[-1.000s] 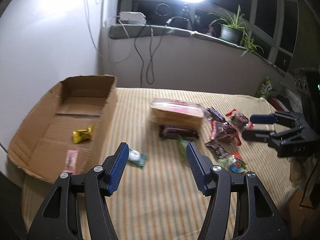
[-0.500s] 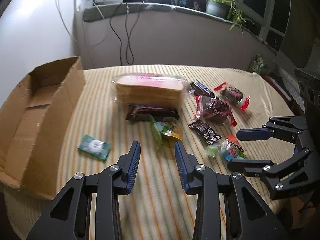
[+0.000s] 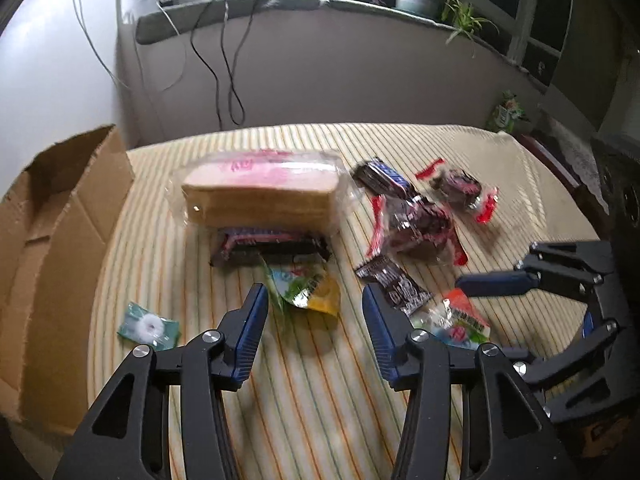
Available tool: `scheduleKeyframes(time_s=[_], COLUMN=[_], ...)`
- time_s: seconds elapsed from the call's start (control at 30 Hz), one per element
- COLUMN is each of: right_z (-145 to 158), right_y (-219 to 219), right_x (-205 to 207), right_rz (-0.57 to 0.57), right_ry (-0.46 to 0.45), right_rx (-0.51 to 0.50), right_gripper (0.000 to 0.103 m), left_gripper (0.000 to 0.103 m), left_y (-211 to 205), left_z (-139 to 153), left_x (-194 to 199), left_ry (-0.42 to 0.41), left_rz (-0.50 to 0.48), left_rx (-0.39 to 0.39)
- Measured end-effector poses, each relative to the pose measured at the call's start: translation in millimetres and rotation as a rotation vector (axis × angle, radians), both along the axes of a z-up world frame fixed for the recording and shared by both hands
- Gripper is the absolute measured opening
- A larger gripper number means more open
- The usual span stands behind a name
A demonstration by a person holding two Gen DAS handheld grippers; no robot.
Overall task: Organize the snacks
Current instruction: 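Grasp the red-lidded jelly cup with the right tool while the left grasps the green-yellow pouch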
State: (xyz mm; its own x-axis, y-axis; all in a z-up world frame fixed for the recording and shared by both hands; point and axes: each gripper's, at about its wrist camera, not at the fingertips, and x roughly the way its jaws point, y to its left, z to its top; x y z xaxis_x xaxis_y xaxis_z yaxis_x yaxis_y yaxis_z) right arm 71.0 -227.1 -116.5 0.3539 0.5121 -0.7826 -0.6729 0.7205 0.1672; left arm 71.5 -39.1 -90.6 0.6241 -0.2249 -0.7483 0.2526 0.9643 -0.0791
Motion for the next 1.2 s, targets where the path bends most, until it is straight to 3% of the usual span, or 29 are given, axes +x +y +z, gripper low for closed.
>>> scheduleKeyframes(time_s=[0.13,0.33,0.43,0.83,1.07,1.17,1.2], right_z=[0.8,-1.2,-3.0,-8.0,-9.0,-9.1,-9.1], right_y=[-5.2,-12.7,-12.2,-7.1,-3.0,-1.4,-2.5], right_x=[-0.2,2.4,3.0,2.3,2.3,0.8,0.2], right_rz=[-0.009,-0.018,-0.017,0.008,0.011,0.012,0.012], right_ry=[0.004,0.013,0.023,0.023,0.021,0.007,0.006], right_rx=[0.016,0.035,0.034,0.018,0.009,-0.011,-0.013], right_gripper=[0.059,0.058,0.051,0.050,0.049,0.045,0.044], left_gripper=[0.047,0.042,0.042,0.046,0.046,0.031,0.030], left_y=[2.8,4.6,3.8,-4.5,-16.7,-17.7,-17.3], left_z=[7.2,-7.8,-11.3,-13.6,-19.6,-19.4,-19.4], left_x=[-6.5,-5.2,-0.4,15.0,27.3,26.6,26.6], left_ry=[-0.016,0.079,0.085,0.059,0.050,0.043,0.043], left_rz=[0.002,-0.020,-0.003,0.023,-0.013,-0.017,-0.015], left_rx=[-0.032,-0.095,-0.084,0.005,0.058,0.061,0.057])
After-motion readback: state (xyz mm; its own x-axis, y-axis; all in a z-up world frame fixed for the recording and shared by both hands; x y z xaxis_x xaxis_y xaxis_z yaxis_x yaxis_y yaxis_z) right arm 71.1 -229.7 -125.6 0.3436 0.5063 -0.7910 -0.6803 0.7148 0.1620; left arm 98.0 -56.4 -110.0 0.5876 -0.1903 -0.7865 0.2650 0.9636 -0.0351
